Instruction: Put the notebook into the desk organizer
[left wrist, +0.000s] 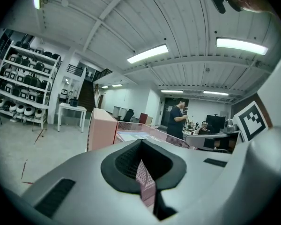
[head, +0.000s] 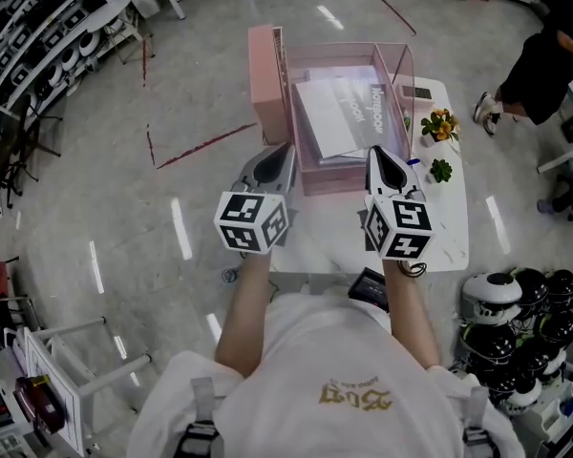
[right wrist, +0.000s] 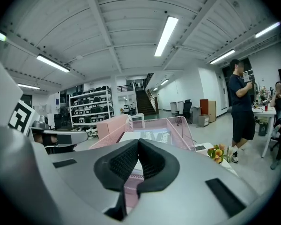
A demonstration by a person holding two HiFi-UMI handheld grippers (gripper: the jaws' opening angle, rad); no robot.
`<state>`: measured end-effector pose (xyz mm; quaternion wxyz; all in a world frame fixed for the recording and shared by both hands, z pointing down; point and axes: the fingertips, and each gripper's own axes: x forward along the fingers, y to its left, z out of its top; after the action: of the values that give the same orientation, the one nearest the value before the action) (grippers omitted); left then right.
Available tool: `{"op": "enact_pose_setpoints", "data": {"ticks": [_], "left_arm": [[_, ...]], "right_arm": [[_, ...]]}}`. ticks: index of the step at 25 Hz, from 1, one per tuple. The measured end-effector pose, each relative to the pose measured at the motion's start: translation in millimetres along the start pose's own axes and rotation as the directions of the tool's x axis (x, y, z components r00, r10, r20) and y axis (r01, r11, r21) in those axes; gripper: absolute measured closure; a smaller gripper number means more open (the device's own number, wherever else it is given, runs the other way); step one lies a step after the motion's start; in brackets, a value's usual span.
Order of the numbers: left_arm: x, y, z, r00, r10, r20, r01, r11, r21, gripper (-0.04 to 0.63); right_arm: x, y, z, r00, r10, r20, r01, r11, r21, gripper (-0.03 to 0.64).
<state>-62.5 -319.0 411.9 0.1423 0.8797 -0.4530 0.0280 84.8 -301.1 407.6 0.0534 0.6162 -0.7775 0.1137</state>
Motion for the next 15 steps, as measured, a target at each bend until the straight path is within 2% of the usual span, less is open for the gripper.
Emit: {"op": "enact_pose_setpoints", "data": {"ticks": [15], "left_arm": [[-47, -40, -24, 1.0, 0.009, -0.009, -0.008, 1.0, 0.03, 0.58]], "right_arm": [[-74, -4, -27, 0.999, -0.03, 0.014, 0.03, 0.999, 0.032, 0.606]]}}
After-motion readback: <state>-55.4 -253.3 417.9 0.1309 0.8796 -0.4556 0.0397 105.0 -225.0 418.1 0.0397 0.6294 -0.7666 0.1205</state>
